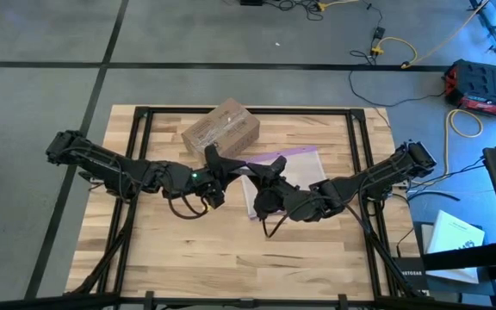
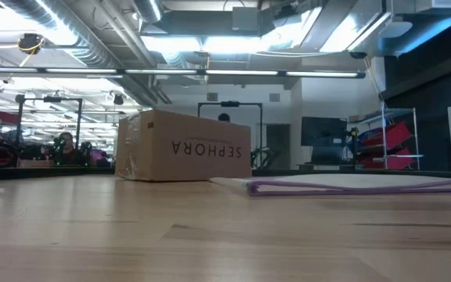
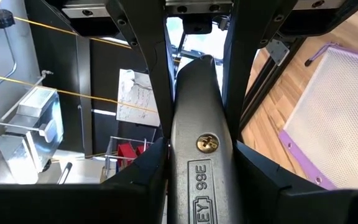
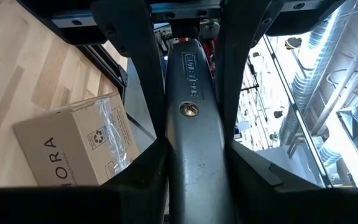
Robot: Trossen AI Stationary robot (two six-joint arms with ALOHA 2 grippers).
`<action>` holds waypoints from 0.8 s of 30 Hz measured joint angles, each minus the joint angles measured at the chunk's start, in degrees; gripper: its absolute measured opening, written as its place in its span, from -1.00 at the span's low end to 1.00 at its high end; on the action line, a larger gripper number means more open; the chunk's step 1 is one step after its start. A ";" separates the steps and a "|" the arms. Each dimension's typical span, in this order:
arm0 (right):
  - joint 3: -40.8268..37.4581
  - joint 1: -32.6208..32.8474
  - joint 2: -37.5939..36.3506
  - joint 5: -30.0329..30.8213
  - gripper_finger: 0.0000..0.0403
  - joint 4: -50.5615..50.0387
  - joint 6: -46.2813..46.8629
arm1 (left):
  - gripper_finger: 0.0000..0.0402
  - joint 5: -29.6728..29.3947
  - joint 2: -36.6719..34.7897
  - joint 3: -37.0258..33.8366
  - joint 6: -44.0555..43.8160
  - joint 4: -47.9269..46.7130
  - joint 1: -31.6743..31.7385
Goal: Unpack boxes
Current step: Open the cutter
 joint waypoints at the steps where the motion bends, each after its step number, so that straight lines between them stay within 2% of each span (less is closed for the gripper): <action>1: 0.00 0.00 0.00 0.14 -0.44 -0.02 0.00 | -0.38 -0.08 0.00 0.00 0.12 0.00 0.00; 24: 0.00 -0.04 0.11 3.01 -0.45 -0.39 -1.05 | -0.38 -0.83 0.09 0.11 0.83 -1.39 0.85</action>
